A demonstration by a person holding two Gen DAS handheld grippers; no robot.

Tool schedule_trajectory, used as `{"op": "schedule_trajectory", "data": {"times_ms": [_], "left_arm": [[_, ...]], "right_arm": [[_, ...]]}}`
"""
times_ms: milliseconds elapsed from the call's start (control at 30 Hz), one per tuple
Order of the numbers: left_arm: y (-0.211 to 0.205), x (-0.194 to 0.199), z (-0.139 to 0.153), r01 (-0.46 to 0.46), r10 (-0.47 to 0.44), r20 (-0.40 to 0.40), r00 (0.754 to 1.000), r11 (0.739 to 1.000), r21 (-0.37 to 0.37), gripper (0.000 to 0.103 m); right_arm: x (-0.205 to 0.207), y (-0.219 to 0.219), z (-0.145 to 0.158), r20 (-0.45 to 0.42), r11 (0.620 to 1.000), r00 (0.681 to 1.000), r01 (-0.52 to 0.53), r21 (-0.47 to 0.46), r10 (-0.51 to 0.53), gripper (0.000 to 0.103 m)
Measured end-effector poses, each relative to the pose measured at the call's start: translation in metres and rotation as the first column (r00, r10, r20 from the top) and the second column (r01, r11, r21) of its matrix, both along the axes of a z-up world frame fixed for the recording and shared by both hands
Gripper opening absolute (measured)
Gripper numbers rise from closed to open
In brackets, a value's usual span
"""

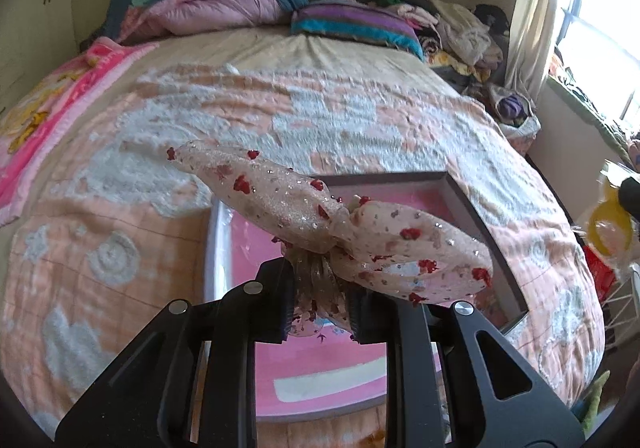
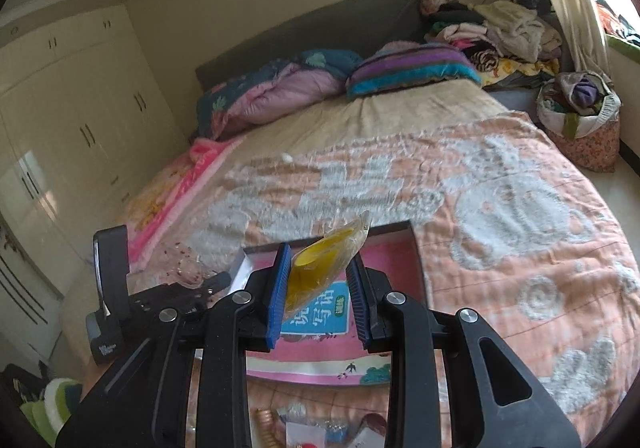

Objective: Organize jewelry
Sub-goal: 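Carry the bow into the tray with the left tool while the right tool drops the yellow item there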

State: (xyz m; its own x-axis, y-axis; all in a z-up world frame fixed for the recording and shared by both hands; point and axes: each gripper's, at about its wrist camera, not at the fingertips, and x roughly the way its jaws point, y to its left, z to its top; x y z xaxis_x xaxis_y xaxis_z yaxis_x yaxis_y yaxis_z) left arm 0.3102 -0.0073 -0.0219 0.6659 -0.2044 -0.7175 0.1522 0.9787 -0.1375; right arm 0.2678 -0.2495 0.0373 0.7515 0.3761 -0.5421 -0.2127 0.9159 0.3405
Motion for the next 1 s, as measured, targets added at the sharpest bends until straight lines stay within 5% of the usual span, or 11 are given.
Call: {"op": "schedule_trajectory", "data": {"times_ms": [300,700,733,800,1000], "left_arm": [[-0.007,0.004,-0.04,0.054,-0.052,-0.095,0.994,0.998,0.028,0.021],[0.004,-0.015,-0.041,0.058,-0.052,-0.117,0.992,0.997,0.053,0.046],[0.005,-0.016,-0.04,0.058,-0.051,-0.114,0.992,0.997,0.056,0.049],[0.006,-0.018,-0.038,0.054,-0.047,-0.11,0.993,0.997,0.062,0.053],[0.007,-0.025,-0.025,0.046,-0.042,-0.085,0.995,0.998,0.05,0.056]], "right_arm": [[0.021,0.02,-0.045,-0.093,0.999,0.996,-0.015,-0.037,0.011,0.027],[0.038,0.029,-0.106,-0.231,0.996,0.973,-0.019,-0.087,-0.002,0.03],[0.038,0.029,-0.108,-0.234,0.996,0.972,-0.015,-0.093,-0.007,0.032],[0.037,0.027,-0.107,-0.23,0.994,0.973,-0.004,-0.105,-0.021,0.053],[0.019,0.01,-0.089,-0.187,0.996,0.981,0.041,-0.081,-0.056,0.066]]}}
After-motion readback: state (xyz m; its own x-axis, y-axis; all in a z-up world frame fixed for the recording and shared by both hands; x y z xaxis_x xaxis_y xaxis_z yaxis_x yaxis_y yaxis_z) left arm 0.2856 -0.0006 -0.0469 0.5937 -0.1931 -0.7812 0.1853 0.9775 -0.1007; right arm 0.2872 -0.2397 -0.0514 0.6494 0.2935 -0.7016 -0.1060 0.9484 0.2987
